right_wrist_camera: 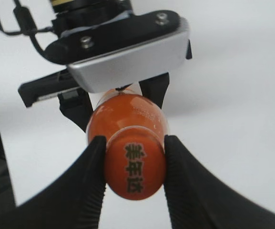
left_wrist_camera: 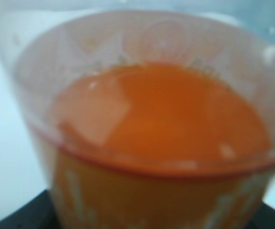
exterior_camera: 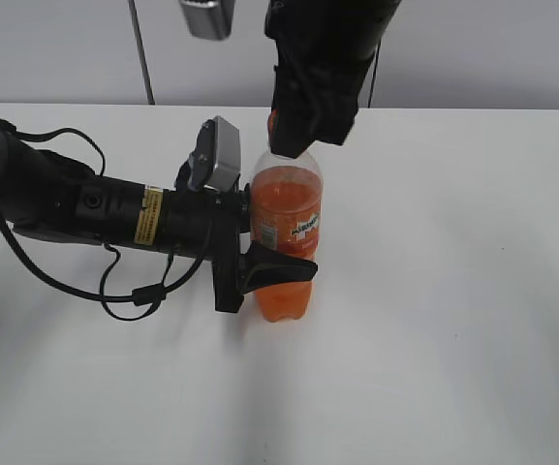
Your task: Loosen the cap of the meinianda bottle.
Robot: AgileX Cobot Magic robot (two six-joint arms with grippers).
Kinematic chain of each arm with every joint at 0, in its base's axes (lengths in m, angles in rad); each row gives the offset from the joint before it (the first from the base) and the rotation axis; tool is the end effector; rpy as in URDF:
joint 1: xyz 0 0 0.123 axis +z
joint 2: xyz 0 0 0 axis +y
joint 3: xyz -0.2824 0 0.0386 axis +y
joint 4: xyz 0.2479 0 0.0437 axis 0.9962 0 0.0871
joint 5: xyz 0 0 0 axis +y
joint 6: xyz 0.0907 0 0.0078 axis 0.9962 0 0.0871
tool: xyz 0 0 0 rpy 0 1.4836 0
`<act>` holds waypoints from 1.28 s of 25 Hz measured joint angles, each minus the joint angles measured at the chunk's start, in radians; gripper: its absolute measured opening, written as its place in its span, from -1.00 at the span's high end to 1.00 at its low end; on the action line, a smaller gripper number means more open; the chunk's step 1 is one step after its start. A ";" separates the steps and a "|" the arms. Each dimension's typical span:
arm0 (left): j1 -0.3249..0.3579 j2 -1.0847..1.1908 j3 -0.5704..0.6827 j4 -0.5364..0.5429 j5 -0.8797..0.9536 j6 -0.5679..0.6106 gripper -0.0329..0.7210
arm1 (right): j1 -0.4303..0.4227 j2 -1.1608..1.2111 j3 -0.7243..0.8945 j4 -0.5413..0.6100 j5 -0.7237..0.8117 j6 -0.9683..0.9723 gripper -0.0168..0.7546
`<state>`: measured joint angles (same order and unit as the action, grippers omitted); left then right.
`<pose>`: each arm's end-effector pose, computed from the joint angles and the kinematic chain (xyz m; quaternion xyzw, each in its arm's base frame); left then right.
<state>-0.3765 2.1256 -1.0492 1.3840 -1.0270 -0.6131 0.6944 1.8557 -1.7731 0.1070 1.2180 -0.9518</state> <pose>0.3212 -0.2093 0.1137 0.5549 0.6038 -0.3874 0.4212 0.3006 0.2622 0.3214 -0.7142 0.6750 0.0294 0.1828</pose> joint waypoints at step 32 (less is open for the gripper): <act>0.000 -0.010 -0.002 0.050 0.009 0.002 -0.19 | 0.000 -0.120 -0.011 0.017 0.005 -0.392 0.25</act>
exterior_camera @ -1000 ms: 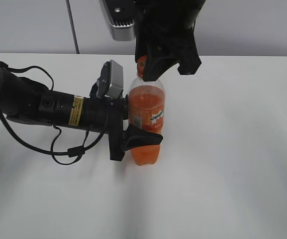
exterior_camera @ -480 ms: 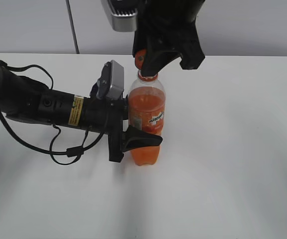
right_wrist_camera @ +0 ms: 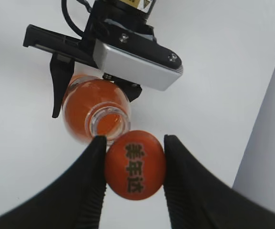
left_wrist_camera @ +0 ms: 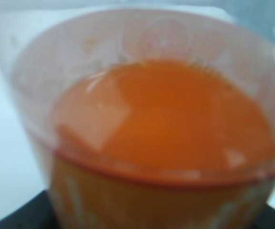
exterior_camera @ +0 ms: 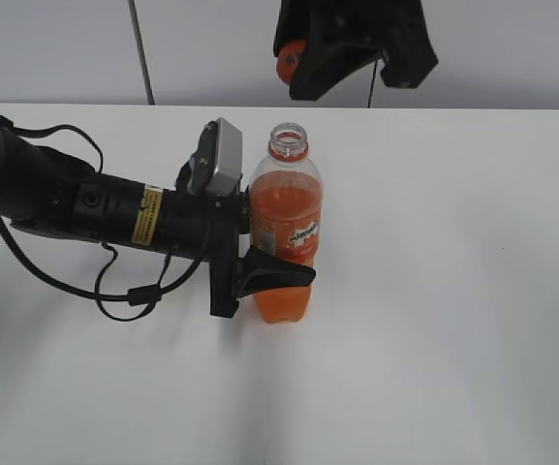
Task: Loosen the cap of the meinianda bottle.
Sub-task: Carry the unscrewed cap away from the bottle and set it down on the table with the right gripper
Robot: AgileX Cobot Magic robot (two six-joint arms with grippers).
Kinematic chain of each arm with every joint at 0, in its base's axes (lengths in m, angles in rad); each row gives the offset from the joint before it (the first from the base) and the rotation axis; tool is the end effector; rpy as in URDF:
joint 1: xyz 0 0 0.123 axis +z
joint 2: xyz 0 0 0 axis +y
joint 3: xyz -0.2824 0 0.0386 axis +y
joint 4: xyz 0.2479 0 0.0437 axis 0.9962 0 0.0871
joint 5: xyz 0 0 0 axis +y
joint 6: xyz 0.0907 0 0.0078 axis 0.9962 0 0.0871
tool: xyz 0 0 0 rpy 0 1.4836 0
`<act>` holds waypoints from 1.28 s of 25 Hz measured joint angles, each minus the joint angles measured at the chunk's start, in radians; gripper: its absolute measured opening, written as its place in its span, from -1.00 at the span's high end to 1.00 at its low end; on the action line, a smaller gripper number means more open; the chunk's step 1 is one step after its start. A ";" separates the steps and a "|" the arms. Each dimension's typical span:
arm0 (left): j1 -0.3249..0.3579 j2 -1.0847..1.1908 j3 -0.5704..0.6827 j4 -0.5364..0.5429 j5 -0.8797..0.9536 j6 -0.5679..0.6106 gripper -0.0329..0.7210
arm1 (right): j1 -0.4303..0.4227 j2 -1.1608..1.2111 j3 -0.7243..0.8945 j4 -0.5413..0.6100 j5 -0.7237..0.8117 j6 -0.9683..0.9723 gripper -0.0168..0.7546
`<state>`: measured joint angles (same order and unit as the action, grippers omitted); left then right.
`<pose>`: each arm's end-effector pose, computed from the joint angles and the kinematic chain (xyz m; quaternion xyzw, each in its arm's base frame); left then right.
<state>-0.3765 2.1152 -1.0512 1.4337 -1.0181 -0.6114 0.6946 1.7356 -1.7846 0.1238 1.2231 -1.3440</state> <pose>0.3190 -0.2086 0.1153 0.5767 0.5936 -0.3796 0.4134 0.2791 0.2462 0.3710 -0.8219 0.5133 -0.0180 0.2463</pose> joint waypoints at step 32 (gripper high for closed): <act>0.000 0.000 0.000 0.000 0.000 -0.002 -0.19 | -0.228 -0.314 -0.008 -0.274 0.002 1.370 0.25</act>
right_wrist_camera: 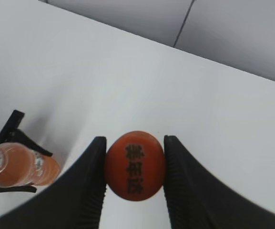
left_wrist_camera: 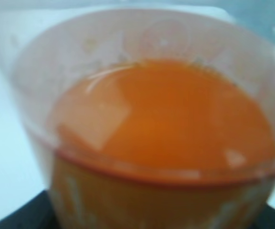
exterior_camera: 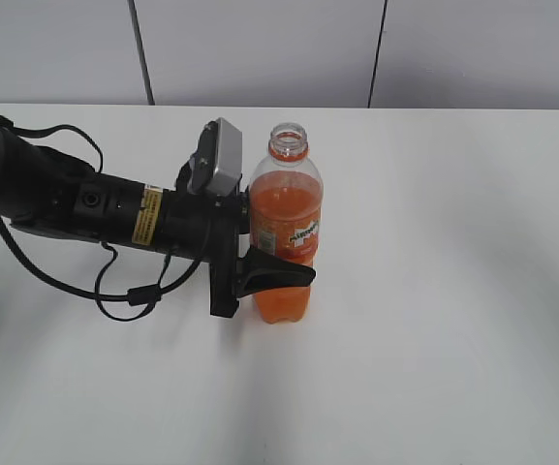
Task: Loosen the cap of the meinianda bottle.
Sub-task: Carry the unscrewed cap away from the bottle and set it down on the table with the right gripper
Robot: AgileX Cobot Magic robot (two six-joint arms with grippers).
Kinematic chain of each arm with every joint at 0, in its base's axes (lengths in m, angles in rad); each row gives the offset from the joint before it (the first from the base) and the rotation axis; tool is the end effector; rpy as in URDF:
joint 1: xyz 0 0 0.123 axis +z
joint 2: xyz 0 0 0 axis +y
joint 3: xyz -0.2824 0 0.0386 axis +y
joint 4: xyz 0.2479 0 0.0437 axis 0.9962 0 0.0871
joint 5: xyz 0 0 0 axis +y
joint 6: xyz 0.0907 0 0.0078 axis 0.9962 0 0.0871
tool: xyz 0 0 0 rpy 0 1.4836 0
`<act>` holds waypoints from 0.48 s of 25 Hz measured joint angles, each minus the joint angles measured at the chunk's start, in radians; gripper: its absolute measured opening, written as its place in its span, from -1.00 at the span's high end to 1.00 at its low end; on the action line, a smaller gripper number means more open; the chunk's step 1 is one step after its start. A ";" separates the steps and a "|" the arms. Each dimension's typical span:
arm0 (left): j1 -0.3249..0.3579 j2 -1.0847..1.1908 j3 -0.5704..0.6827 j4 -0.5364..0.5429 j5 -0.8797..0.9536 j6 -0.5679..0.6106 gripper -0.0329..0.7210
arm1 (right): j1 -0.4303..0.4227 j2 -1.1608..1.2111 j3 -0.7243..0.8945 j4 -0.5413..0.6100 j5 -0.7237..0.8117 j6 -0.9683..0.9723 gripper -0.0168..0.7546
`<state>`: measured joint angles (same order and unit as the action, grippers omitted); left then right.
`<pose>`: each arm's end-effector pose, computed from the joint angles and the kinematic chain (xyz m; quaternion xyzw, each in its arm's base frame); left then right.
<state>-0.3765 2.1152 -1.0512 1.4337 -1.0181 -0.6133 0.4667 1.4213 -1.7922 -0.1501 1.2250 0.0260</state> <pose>0.3190 -0.2086 0.1153 0.5761 0.5942 -0.3800 0.4130 0.2526 0.1129 0.4762 -0.1965 0.8964 0.0225 0.3966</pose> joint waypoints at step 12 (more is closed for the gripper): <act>0.000 0.000 0.000 0.000 0.000 -0.001 -0.19 | -0.345 0.026 0.017 0.143 0.000 -0.082 0.25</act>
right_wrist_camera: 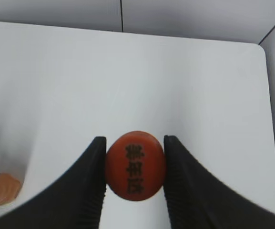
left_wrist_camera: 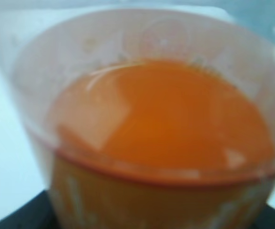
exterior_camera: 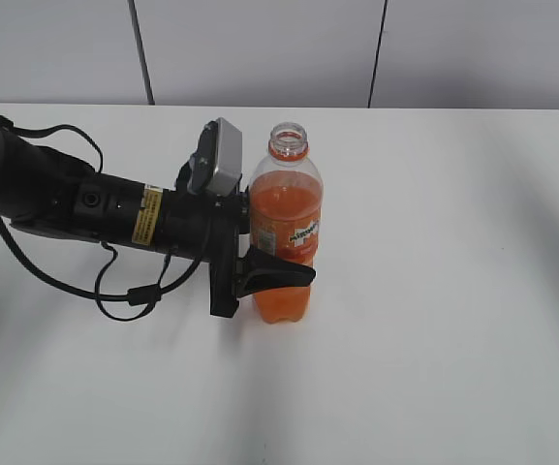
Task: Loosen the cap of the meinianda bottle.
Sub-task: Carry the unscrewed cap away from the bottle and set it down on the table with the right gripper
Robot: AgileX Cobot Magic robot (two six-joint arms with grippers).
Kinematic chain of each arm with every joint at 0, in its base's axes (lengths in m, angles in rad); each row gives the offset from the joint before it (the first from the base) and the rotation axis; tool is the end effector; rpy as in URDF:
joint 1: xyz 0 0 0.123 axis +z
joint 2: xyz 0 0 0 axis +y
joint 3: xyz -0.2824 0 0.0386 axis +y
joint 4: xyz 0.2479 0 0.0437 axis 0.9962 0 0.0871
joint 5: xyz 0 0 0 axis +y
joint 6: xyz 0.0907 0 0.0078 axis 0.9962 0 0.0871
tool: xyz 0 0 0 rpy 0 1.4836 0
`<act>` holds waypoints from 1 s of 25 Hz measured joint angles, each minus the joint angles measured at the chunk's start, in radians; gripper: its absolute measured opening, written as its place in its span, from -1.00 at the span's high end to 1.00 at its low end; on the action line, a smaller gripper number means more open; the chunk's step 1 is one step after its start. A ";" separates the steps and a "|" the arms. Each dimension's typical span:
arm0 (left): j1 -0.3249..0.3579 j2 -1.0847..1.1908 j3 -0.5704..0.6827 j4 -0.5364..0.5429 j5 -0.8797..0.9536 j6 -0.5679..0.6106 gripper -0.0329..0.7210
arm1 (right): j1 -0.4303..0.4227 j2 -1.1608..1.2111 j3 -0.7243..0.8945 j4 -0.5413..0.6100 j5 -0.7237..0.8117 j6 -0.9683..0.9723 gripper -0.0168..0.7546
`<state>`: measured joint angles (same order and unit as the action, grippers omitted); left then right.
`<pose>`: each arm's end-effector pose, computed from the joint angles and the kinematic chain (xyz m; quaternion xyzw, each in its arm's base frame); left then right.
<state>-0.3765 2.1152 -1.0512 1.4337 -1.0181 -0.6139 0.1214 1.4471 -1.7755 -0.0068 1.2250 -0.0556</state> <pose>0.3190 -0.2086 0.1153 0.5760 0.5943 -0.3802 0.4129 0.2847 0.0341 0.4633 -0.0819 0.9248 0.0088 0.3715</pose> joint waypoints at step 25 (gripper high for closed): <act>0.000 0.000 0.000 0.000 0.000 0.000 -0.19 | -0.121 0.254 0.629 0.204 -0.563 -0.169 0.25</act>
<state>-0.3765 2.1152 -1.0512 1.4337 -1.0181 -0.6144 0.0000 1.7008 -1.1470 0.1967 0.6623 -0.2249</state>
